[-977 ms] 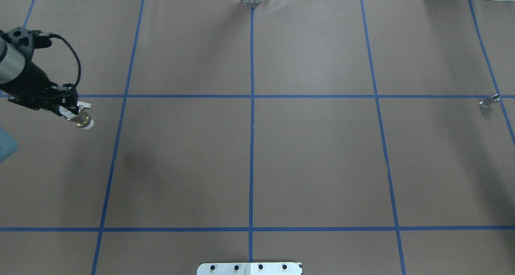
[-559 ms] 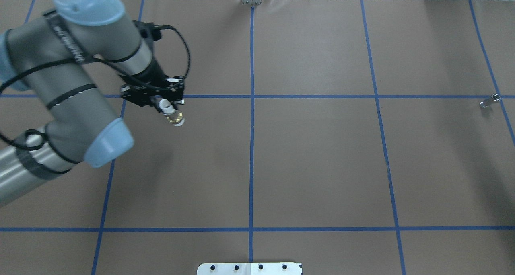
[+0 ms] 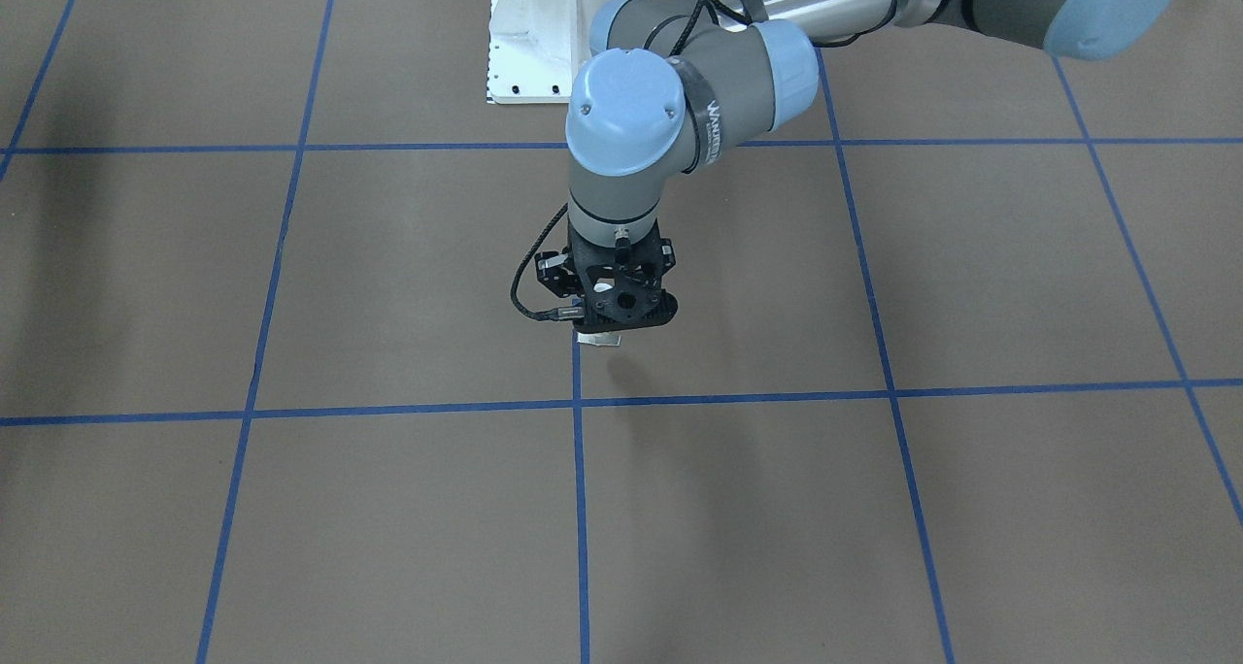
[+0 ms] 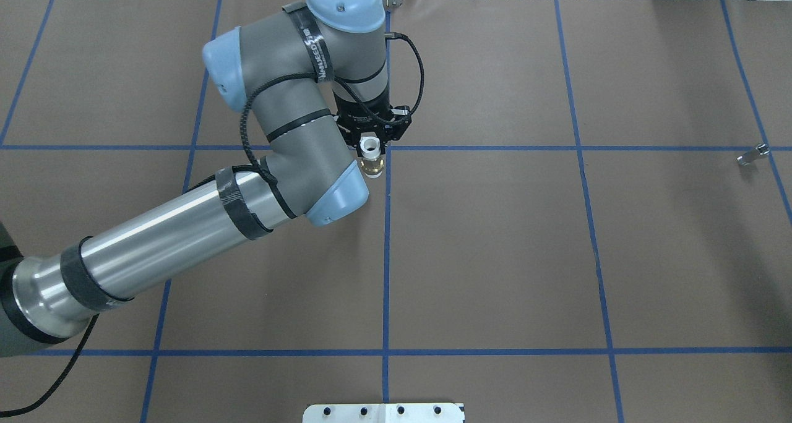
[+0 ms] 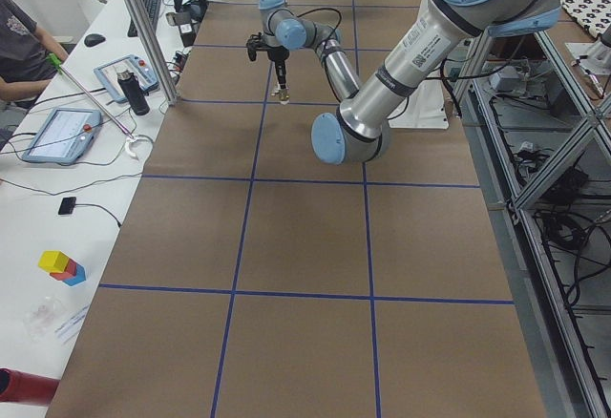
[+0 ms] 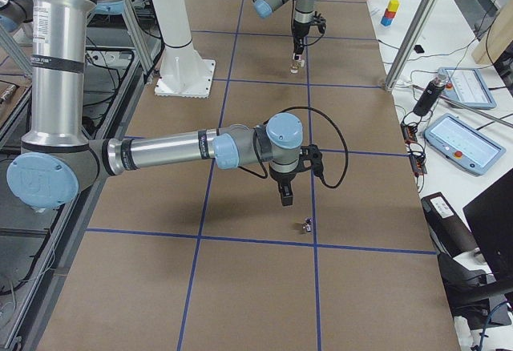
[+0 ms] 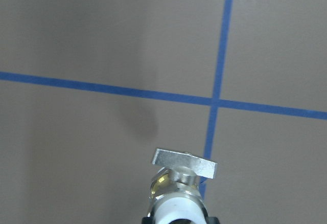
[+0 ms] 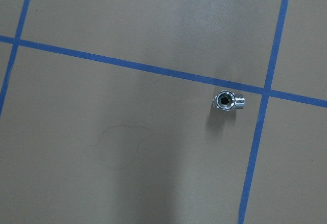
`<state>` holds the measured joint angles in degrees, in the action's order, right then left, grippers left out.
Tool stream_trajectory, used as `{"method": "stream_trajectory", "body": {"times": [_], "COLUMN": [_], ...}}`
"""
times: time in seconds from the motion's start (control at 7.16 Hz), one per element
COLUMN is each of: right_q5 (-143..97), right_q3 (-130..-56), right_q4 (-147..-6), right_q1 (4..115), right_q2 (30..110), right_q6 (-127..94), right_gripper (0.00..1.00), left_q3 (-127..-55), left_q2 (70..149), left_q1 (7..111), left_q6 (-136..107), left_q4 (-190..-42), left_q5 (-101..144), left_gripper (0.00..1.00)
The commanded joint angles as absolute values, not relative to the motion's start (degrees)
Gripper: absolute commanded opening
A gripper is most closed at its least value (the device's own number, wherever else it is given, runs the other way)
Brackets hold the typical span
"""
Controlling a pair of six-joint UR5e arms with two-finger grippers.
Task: Assemble PPR valve and pipe with both arms
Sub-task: 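Lift the valve with the left gripper and carry it toward the table centre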
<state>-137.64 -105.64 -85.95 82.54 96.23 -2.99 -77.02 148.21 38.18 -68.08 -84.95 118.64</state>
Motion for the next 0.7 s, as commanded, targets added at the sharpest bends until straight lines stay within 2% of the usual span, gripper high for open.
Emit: {"method": "stream_trajectory", "body": {"times": [0.0, 0.56], "right_q5": [-137.64, -137.64], "right_q3": [-105.56, -105.47], "right_q4": [-86.04, -86.04], "right_q1": [82.35, 82.09], "right_q2": [96.24, 96.24], "right_q6": [-3.08, -3.08], "right_gripper": [1.0, 1.0], "left_q3": [-73.83, -73.83], "left_q2": [149.5, 150.03], "left_q1": [35.78, 34.8], "left_q6": [-68.73, -70.75], "left_q4": [-86.31, -86.57], "left_q5": [116.98, 116.81], "left_gripper": [0.0, 0.0]}}
